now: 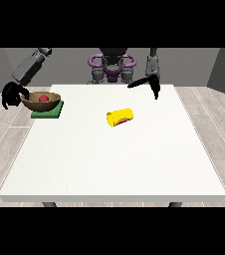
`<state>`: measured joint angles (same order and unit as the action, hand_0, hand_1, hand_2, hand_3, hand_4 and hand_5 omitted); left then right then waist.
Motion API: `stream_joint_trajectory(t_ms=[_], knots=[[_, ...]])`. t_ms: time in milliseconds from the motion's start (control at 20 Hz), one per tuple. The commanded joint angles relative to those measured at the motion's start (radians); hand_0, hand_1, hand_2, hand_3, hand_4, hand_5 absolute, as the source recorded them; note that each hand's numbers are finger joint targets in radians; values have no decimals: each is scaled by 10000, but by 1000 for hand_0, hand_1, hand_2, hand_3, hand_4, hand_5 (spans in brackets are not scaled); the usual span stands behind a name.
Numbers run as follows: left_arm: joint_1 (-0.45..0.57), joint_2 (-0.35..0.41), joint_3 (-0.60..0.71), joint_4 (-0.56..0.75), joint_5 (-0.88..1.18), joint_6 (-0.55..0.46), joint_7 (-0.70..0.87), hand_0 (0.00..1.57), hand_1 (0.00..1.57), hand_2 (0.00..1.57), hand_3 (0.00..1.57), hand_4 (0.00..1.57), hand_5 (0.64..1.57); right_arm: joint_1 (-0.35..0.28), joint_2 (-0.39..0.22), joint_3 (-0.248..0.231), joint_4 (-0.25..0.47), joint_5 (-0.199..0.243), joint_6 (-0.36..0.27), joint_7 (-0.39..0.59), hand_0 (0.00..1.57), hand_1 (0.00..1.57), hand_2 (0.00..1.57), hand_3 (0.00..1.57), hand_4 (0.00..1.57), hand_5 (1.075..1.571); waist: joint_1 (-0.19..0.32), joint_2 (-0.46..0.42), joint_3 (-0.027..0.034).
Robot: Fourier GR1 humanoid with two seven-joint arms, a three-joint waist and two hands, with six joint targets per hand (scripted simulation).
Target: Pick the cup and pour the ball into the bowl, then pick the bowl and place it on the pad
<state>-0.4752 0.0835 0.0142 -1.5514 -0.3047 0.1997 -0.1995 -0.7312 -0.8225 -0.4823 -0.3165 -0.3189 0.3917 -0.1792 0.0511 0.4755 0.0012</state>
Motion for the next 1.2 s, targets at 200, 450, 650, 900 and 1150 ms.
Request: stream_joint_trajectory(t_ms=[200, 450, 650, 900, 1150], knots=[[491, 166, 120, -199, 384, -442, 49, 0, 0, 0, 0, 0, 1567, 616, 376, 446, 72, 419, -102, -215, 1571, 1571, 1571, 1023, 731, 1569, 109, -422, -2], [345, -76, -185, -936, 57, -165, 743, 0, 0, 0, 0, 0, 1565, 621, 189, 963, 0, 1082, -371, -521, 1571, 1571, 1571, 1207, 675, 1558, 9, -250, 3], [619, 141, -70, -1396, 143, -291, 585, 0, 0, 0, 0, 0, 1565, 689, -564, 675, 443, 1037, -1170, -71, 1103, 1103, 1045, 872, 0, 1539, 186, 55, 2], [536, 35, -242, -2018, 29, -256, 1204, 0, 0, 0, 0, 0, 1566, 72, -900, 729, 355, 1191, -1362, 42, 0, 0, 429, 263, 0, 1481, 118, 374, 5], [818, 163, -154, -1788, 190, -453, 713, 0, 0, 0, 0, 0, 1568, -8, -979, 755, 285, 1203, -1401, 418, 0, 0, 357, 259, 0, 1489, 237, 33, -5]])
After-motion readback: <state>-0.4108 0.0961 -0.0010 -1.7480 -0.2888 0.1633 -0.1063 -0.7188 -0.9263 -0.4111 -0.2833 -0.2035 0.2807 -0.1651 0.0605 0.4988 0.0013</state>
